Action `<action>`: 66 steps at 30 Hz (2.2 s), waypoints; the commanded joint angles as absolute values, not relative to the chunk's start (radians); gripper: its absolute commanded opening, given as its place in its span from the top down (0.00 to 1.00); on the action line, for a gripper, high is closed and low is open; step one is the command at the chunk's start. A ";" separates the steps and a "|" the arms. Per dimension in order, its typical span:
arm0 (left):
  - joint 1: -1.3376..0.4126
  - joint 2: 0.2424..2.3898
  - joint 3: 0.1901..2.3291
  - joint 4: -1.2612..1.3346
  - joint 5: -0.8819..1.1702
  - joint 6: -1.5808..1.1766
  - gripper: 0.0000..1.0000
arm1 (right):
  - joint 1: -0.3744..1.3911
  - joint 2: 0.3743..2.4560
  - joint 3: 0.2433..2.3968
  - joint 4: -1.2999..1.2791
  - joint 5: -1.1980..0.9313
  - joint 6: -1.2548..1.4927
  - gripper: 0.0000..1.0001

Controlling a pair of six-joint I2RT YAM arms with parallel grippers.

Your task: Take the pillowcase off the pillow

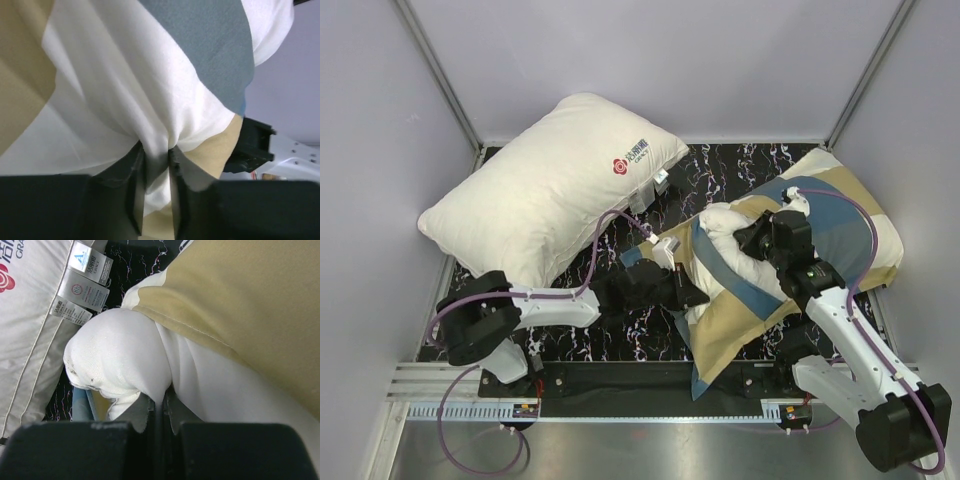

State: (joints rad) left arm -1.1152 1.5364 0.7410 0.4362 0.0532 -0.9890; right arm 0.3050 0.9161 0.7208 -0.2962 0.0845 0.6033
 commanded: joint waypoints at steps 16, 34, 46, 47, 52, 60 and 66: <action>-0.760 1.325 0.649 0.437 0.132 -0.940 1.00 | 0.542 0.706 0.841 -0.547 0.119 0.528 0.02; -0.713 1.230 0.655 0.276 0.124 -0.848 1.00 | 0.683 0.854 0.727 -0.465 0.483 0.658 0.00; -0.730 1.144 0.745 0.040 0.007 -0.661 0.70 | 0.683 1.065 0.672 -0.315 0.482 0.676 0.92; -0.742 1.120 0.767 0.006 -0.030 -0.641 0.57 | 0.683 1.059 0.672 -0.305 0.479 0.675 1.00; -0.914 1.074 0.949 -0.208 -0.323 -0.552 0.11 | 0.683 1.055 0.692 -0.301 0.462 0.669 1.00; -1.052 1.296 1.129 -0.353 -0.478 -0.594 0.10 | 0.681 1.065 0.684 -0.273 0.433 0.675 1.00; -1.057 1.457 1.200 -0.348 -0.570 -0.620 0.18 | 0.681 1.020 0.672 -0.282 0.417 0.680 1.00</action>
State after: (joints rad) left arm -1.0554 1.4315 1.1355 -0.3359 -0.4583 -0.6052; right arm 0.6926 1.0420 0.6949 -0.2584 0.4011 0.6788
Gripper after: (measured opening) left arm 0.829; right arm 0.028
